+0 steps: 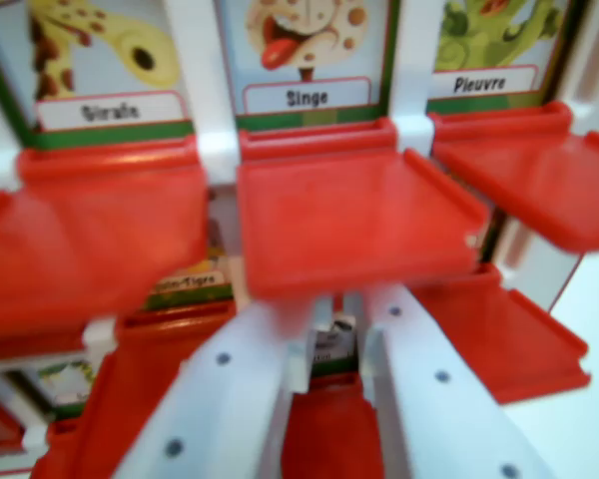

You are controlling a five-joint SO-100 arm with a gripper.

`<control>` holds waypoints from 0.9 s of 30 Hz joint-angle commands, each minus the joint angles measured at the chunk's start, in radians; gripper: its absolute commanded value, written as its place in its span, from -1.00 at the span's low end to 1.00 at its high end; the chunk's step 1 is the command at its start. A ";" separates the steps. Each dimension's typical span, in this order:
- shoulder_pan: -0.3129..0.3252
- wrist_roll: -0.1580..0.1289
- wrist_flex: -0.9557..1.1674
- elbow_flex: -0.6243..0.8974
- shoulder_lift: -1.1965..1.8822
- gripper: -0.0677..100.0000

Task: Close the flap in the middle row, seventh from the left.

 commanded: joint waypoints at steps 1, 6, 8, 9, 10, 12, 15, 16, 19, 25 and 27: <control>-0.025 0.021 0.140 0.049 0.328 -0.99; -0.077 0.060 0.505 0.155 0.824 -0.99; -0.112 0.072 0.660 0.166 1.017 -0.99; -0.132 0.081 0.742 0.156 1.091 -0.99; -0.150 0.091 0.816 0.144 1.157 -0.99; -0.184 0.100 0.950 0.120 1.264 -0.99; -0.216 0.089 1.068 0.112 1.405 -0.99; -0.227 0.086 1.106 0.101 1.433 -0.99; -0.265 0.095 1.173 0.077 1.502 -0.99; -0.311 0.115 1.269 0.005 1.523 -0.99; -0.321 0.117 1.264 -0.006 1.523 -0.99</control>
